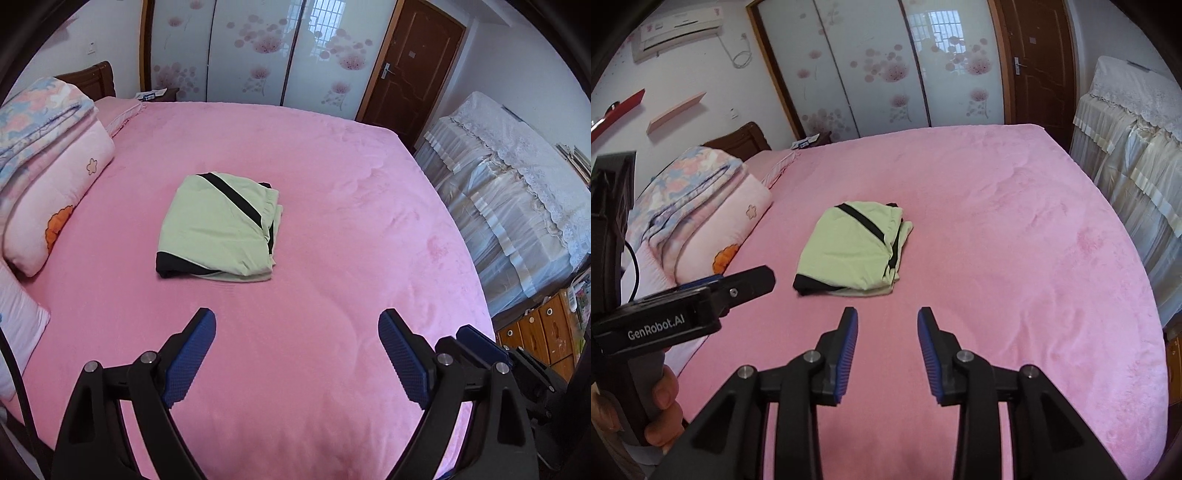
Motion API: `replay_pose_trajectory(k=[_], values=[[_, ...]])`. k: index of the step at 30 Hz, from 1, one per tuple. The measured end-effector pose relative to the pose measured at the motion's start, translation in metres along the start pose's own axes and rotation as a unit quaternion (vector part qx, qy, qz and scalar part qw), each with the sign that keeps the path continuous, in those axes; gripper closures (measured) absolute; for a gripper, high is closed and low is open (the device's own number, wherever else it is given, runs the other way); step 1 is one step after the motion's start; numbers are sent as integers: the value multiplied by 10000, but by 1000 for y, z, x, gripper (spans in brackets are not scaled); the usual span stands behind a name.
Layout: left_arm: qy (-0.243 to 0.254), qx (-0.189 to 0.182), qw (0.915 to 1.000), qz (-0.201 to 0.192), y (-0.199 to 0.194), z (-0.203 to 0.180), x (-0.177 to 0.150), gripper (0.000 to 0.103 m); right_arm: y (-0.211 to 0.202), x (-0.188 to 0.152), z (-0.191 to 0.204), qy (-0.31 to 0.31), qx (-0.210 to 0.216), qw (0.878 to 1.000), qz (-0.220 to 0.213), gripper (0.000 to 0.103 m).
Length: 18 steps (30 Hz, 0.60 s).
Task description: Fold large clothes
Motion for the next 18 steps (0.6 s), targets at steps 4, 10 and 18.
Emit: replay_pose_trajectory(k=[4,10,18], values=[[42,203,9998,58,-24,-15,-29,14,-30,-23,-1,34,43,9999,156,58],[105,585,9979,257,-43,-21,-69,14,-62,-45,-19,296,-83,9993,228,58],[160,856,9956,347,-58,-29,-100,14,-81,-64,-29,473,-220,9982,305,58]])
Point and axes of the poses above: each gripper's, at about its wrist camera, not at the fingertips, and y roughly the way its jaws point, z to its left, x to its top, the point moved 10 cm from there along y, roughly the way its jaws point, and after that the axes turned 7 degrees about -y, right-handed, at the moved point
